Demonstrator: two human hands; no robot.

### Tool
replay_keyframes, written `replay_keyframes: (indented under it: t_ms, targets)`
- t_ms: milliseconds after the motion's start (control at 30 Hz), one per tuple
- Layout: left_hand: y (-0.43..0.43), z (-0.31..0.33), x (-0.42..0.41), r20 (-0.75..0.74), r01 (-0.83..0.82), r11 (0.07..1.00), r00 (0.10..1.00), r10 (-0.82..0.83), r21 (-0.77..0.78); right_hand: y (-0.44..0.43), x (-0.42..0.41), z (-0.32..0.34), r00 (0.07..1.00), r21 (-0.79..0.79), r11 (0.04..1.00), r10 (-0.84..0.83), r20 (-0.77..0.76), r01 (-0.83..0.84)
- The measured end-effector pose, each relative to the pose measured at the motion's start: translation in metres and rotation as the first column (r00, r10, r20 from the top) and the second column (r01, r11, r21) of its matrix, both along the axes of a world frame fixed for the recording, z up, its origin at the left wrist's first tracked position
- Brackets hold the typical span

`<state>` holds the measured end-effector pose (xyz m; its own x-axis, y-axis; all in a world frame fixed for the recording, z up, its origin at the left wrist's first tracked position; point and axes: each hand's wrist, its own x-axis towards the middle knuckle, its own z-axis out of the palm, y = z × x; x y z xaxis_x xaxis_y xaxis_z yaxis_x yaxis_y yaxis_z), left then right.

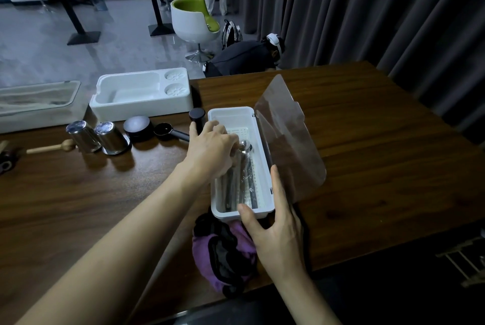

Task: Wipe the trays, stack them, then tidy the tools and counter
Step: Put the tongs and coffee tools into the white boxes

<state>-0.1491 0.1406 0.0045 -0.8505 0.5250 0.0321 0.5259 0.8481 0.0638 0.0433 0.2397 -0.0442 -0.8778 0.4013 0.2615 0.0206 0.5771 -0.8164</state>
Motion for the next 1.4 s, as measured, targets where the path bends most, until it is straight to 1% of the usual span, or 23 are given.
replay_keyframes:
  t_ms: [67,133,200,267,300,333,400,433,533,667,767,833,900,967,1033,1100,1167,1233,1267,1333,1400]
  targets:
    - [-0.001,0.000,0.000,0.011,0.011,1.000,1.000,-0.011,-0.013,0.000,0.000,0.000,1.000,0.006,1.000,-0.006,-0.005,0.006]
    - [-0.003,0.002,0.004,0.011,0.026,0.999,1.000,-0.027,0.046,0.000,0.000,0.000,1.000,0.005,1.000,-0.005,-0.016,0.005]
    - [-0.009,0.000,0.013,-0.034,0.068,0.974,0.997,-0.062,0.214,0.000,0.000,0.000,1.000,-0.007,1.000,0.000,-0.021,-0.001]
    - [-0.019,-0.003,0.026,-0.060,0.087,0.914,0.996,-0.069,0.397,0.000,0.001,0.001,1.000,-0.014,1.000,0.002,-0.015,-0.003]
    - [-0.023,-0.005,0.034,-0.018,0.052,0.879,0.999,-0.049,0.475,0.000,0.000,0.002,1.000,-0.015,1.000,0.004,-0.012,-0.004]
    - [-0.026,-0.007,0.042,0.054,-0.011,0.846,0.998,-0.021,0.532,0.000,0.000,0.002,1.000,-0.013,1.000,0.005,-0.008,-0.005]
    - [-0.032,-0.010,0.057,0.183,-0.143,0.792,0.982,0.040,0.593,0.000,0.000,0.003,1.000,-0.007,1.000,0.005,-0.004,-0.005]
    - [-0.033,-0.011,0.063,0.217,-0.184,0.774,0.974,0.062,0.605,-0.001,0.000,0.002,1.000,-0.004,1.000,0.005,-0.006,-0.005]
    - [-0.031,-0.010,0.074,0.260,-0.231,0.735,0.963,0.076,0.637,0.002,-0.001,0.002,1.000,0.000,1.000,0.005,-0.025,-0.005]
    - [-0.022,-0.009,0.078,0.285,-0.256,0.708,0.955,0.080,0.658,0.019,-0.005,0.008,0.998,-0.061,0.996,0.058,-0.030,-0.060]
    - [-0.010,-0.009,0.080,0.311,-0.266,0.696,0.948,0.065,0.667,0.033,-0.008,0.014,0.999,-0.012,0.999,0.033,-0.036,-0.034]
    - [-0.003,-0.011,0.081,0.333,-0.277,0.693,0.941,0.057,0.665,0.041,-0.008,0.019,0.996,0.020,1.000,-0.017,-0.085,0.019]
    - [0.001,-0.012,0.081,0.351,-0.294,0.678,0.935,0.056,0.674,0.047,-0.006,0.025,0.983,0.035,0.997,-0.060,-0.172,0.067]
    - [0.004,-0.013,0.081,0.357,-0.301,0.664,0.932,0.054,0.685,0.050,-0.003,0.033,0.957,0.023,0.993,-0.103,-0.271,0.113]
    - [0.004,-0.015,0.081,0.374,-0.309,0.643,0.927,0.037,0.701,0.051,-0.004,0.043,0.931,0.008,0.988,-0.143,-0.335,0.155]
    - [0.002,-0.018,0.079,0.406,-0.331,0.598,0.914,0.009,0.730,0.051,-0.006,0.050,0.921,0.016,0.982,-0.171,-0.350,0.189]
    - [-0.001,-0.021,0.078,0.425,-0.339,0.518,0.904,-0.053,0.786,0.051,-0.009,0.055,0.916,0.043,0.977,-0.179,-0.359,0.208]
    - [-0.003,-0.023,0.077,0.446,-0.351,0.414,0.881,-0.158,0.840,0.050,-0.010,0.057,0.918,0.120,0.973,-0.143,-0.370,0.200]
    - [-0.004,-0.025,0.076,0.458,-0.361,0.384,0.866,-0.200,0.850,0.047,-0.010,0.056,0.922,0.157,0.972,-0.103,-0.374,0.172]
    - [-0.007,-0.026,0.075,0.492,-0.388,0.368,0.834,-0.250,0.845,0.041,-0.009,0.048,0.938,0.213,0.972,-0.021,-0.346,0.100]
    - [-0.009,-0.028,0.074,0.521,-0.415,0.368,0.811,-0.264,0.832,0.035,-0.007,0.034,0.960,0.266,0.962,0.011,-0.280,0.066]
